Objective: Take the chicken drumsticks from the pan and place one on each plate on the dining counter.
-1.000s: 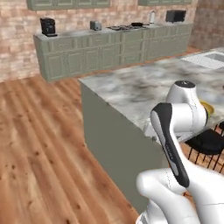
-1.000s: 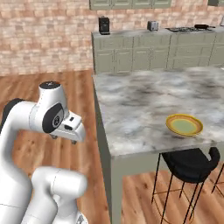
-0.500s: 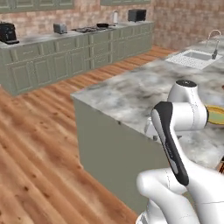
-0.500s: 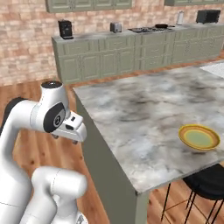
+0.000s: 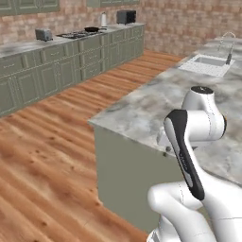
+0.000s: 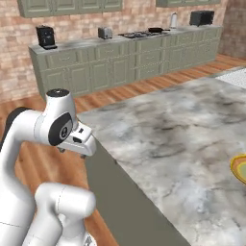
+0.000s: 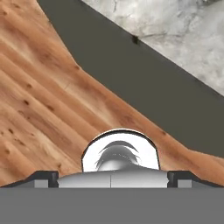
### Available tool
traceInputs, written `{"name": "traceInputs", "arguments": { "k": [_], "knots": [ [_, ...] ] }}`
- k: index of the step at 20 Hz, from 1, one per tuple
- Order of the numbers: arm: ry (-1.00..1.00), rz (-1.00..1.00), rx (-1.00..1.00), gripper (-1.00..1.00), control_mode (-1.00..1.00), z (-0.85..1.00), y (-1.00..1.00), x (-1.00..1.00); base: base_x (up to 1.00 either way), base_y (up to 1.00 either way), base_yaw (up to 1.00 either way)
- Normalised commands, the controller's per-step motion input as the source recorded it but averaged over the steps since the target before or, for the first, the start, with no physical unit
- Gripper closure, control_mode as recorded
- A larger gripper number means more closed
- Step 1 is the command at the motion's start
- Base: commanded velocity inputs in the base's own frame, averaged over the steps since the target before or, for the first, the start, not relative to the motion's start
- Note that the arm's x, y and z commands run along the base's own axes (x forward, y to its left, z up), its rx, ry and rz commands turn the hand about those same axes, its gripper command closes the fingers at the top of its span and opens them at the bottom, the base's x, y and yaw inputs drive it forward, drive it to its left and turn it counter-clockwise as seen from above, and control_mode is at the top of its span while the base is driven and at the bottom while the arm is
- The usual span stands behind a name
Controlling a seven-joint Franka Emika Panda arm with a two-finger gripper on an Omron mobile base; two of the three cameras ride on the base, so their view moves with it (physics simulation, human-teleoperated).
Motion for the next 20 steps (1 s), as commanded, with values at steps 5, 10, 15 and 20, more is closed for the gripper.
{"name": "traceInputs", "arguments": {
  "k": [5,10,15,20],
  "knots": [
    [0.00,0.00,0.00,-1.00,1.00,0.00,0.00,0.00,0.27,1.00,-0.06],
    [0.00,0.00,0.00,-1.00,1.00,0.00,0.00,0.00,0.24,1.00,0.06],
    [0.00,0.00,0.00,-1.00,1.00,0.00,0.00,0.00,0.49,1.00,0.19],
    [0.00,0.00,0.00,-1.00,1.00,0.00,0.00,0.00,0.98,1.00,-0.04]
  ]
}}
